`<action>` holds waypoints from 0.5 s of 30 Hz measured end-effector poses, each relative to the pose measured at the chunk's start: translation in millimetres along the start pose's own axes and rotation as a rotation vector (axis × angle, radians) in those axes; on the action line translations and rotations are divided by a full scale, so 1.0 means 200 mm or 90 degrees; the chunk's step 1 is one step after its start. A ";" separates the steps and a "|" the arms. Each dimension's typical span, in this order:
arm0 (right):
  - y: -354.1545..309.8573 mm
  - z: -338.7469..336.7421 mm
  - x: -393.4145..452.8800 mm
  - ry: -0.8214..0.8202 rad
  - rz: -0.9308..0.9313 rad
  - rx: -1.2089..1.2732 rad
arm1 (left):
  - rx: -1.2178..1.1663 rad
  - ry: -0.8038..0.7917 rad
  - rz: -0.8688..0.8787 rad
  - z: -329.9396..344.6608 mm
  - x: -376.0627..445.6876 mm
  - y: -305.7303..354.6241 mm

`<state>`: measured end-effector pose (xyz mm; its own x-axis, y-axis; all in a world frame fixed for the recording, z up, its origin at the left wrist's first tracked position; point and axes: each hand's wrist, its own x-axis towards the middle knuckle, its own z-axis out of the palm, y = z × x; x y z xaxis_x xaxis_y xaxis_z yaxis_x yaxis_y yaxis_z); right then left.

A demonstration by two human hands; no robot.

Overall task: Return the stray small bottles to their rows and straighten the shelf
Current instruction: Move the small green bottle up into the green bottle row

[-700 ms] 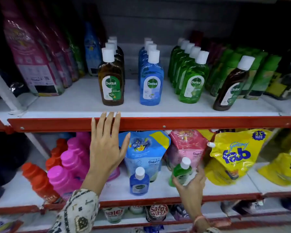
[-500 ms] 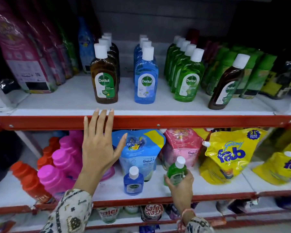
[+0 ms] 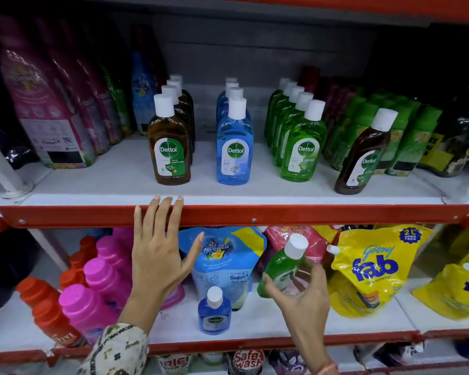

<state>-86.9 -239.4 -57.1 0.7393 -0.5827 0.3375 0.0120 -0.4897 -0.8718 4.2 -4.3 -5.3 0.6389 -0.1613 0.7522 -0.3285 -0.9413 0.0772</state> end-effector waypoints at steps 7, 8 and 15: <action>-0.40 -0.13 0.15 0.047 -0.129 0.061 | -0.014 -0.013 0.015 -0.01 0.00 -0.02; -0.46 -0.14 0.18 0.053 -0.142 0.070 | -0.015 -0.016 0.017 -0.01 0.00 -0.02; -0.72 -0.21 0.45 0.125 -0.200 0.082 | -0.015 -0.030 0.023 -0.01 0.00 -0.04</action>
<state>-50.1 -247.3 114.2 0.5440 -0.5360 0.6456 0.3108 -0.5860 -0.7484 5.4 3.2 -5.3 0.6576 -0.2095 0.7236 -0.3686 -0.9272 0.0665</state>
